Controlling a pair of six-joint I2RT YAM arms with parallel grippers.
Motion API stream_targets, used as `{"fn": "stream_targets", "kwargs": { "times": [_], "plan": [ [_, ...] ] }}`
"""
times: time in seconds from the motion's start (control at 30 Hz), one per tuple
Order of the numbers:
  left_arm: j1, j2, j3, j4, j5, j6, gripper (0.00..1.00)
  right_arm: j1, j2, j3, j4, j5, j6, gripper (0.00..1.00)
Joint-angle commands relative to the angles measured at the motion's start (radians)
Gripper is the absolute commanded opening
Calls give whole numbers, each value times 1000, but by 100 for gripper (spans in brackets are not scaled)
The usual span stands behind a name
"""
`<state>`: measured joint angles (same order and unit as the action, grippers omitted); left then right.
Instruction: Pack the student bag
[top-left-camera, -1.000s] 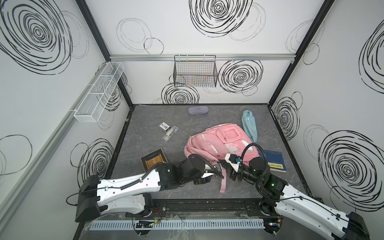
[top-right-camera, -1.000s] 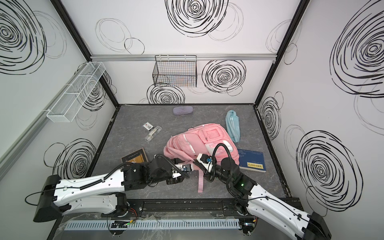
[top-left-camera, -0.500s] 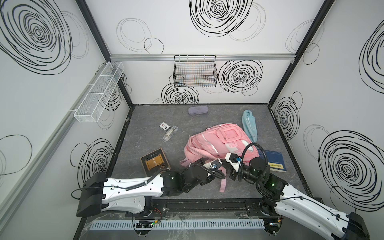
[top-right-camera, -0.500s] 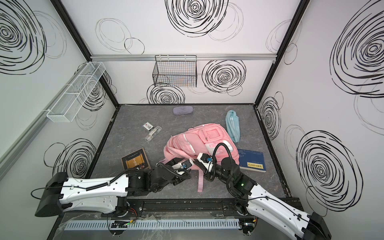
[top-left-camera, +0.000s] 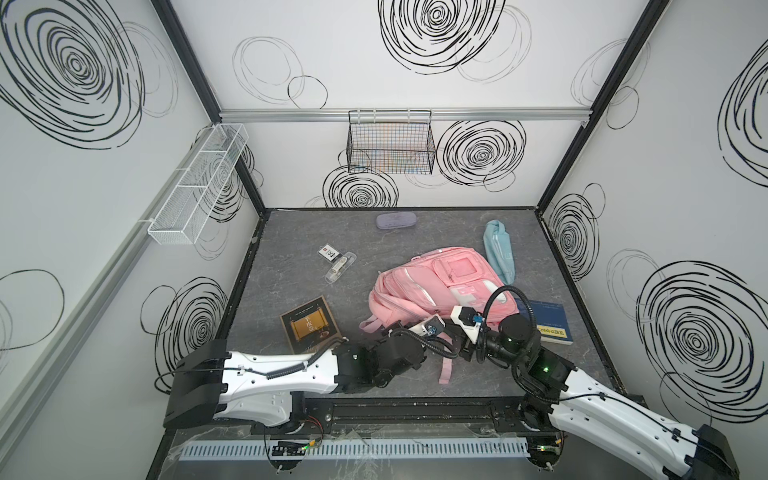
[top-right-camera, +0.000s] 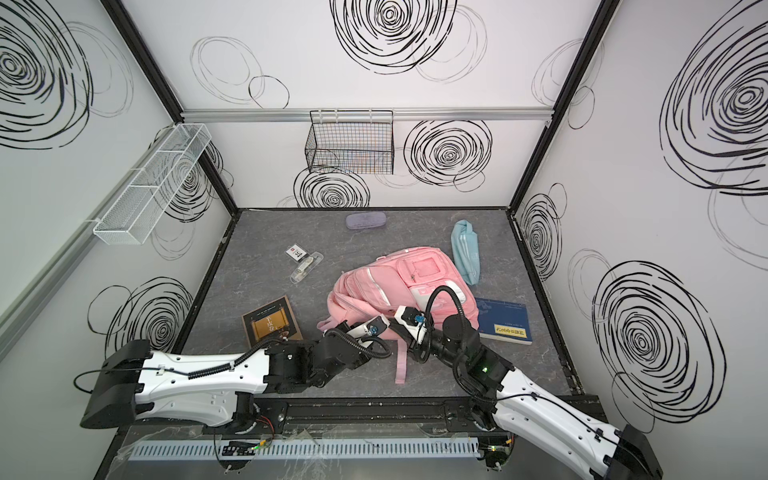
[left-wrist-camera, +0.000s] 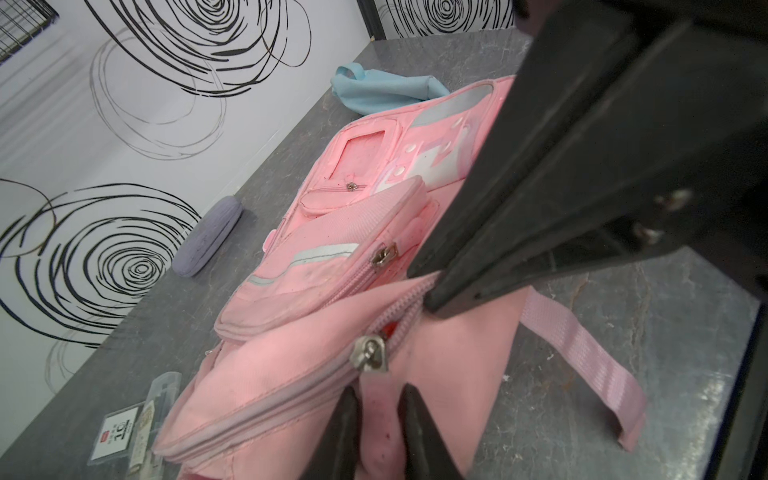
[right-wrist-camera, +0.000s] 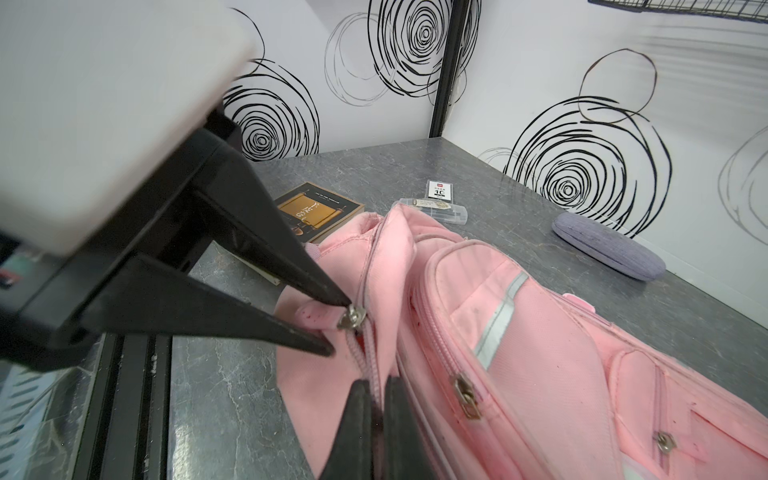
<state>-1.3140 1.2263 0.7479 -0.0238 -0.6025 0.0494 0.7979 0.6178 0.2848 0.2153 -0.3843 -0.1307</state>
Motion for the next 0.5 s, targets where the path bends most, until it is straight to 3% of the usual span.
{"fn": "stream_targets", "kwargs": {
  "times": [0.0,0.1,0.23,0.47],
  "plan": [
    [18,-28,39,3,45,-34,16,-3,-33,30,137,-18,5,0],
    [49,-26,62,-32,132,-73,11,-3,-31,27,139,-19,7,0],
    [109,-11,98,-80,289,-138,13,-4,-31,26,136,-19,5,0],
    [252,-33,94,-84,664,-217,5,-2,-33,26,117,-14,2,0]
  ]
}}
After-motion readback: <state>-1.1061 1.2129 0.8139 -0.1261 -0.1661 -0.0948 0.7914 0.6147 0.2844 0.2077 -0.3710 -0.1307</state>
